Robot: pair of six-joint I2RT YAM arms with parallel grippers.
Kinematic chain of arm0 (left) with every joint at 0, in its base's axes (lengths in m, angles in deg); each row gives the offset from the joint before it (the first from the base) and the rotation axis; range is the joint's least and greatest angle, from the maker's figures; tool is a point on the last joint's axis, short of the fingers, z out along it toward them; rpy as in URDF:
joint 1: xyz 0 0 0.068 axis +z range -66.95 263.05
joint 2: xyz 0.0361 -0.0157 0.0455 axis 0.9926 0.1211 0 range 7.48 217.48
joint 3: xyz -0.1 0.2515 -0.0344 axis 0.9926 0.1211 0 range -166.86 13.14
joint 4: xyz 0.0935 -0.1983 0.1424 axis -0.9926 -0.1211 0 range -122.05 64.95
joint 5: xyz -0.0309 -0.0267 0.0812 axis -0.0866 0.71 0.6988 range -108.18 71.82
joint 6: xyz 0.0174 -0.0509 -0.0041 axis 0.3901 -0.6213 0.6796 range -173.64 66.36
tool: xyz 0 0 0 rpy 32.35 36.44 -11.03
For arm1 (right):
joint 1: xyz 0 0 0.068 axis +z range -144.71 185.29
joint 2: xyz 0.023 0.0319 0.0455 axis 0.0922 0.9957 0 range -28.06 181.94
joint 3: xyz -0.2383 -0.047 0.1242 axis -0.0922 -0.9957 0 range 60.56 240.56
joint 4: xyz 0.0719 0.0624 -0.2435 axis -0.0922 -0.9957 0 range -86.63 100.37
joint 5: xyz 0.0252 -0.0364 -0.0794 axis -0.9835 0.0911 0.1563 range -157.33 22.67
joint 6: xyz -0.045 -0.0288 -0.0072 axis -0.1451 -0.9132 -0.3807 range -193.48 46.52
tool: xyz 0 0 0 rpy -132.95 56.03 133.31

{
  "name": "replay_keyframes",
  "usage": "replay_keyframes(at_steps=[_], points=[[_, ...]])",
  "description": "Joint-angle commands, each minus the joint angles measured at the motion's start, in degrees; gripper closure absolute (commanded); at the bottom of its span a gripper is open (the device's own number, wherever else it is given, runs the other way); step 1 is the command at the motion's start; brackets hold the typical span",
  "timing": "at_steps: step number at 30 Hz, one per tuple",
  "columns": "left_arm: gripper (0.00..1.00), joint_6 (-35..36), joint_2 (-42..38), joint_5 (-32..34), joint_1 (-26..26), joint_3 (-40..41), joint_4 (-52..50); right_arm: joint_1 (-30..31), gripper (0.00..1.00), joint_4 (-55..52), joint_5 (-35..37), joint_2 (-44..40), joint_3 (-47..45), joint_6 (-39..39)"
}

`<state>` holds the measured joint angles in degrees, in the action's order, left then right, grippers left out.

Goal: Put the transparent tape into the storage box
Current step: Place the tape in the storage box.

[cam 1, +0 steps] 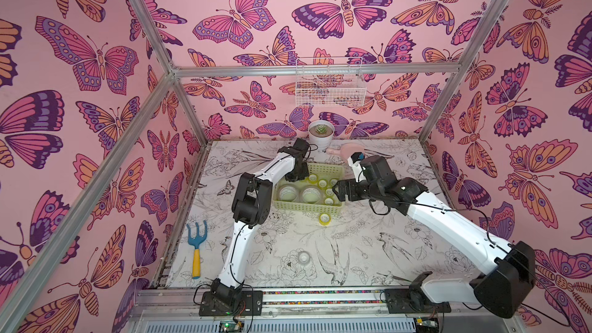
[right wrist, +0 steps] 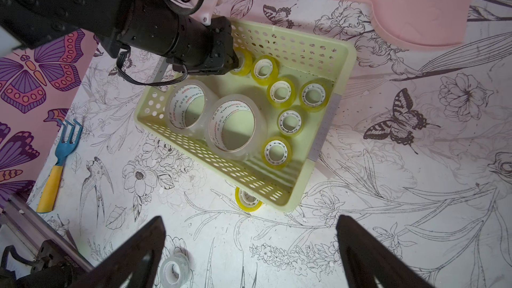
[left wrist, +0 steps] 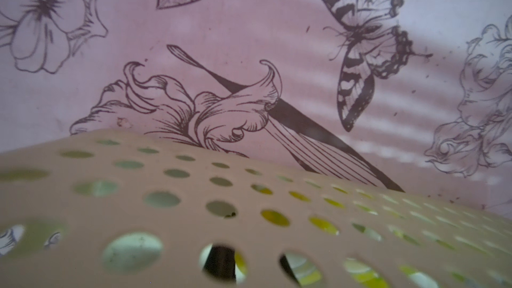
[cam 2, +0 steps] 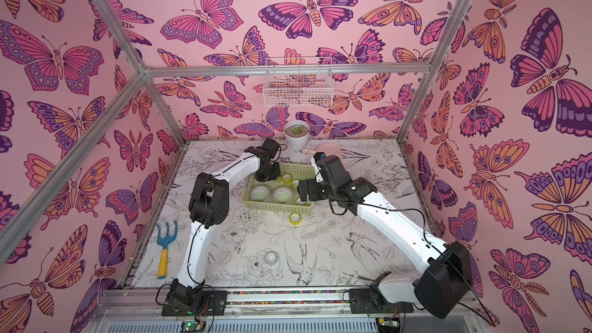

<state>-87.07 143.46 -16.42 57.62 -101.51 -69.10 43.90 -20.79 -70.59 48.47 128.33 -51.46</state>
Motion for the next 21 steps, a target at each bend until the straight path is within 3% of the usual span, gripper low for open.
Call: replay_keyframes(at_steps=[1, 17, 21], points=[[0.94, 0.3, -1.1, 2.3, 0.4, 0.9, -1.7, -0.6, 0.01, -1.1, -0.9, -0.1, 1.3, -0.9], [0.89, -0.5, 1.1, -1.7, 0.0, 0.7, -1.8, -0.9, 0.01, -0.8, -2.0, 0.2, 1.2, -0.6], [0.81, -0.1, 2.2, -3.1, -0.7, -0.7, -1.7, -0.9, 0.01, -0.9, -2.0, 0.2, 1.2, -0.5]])
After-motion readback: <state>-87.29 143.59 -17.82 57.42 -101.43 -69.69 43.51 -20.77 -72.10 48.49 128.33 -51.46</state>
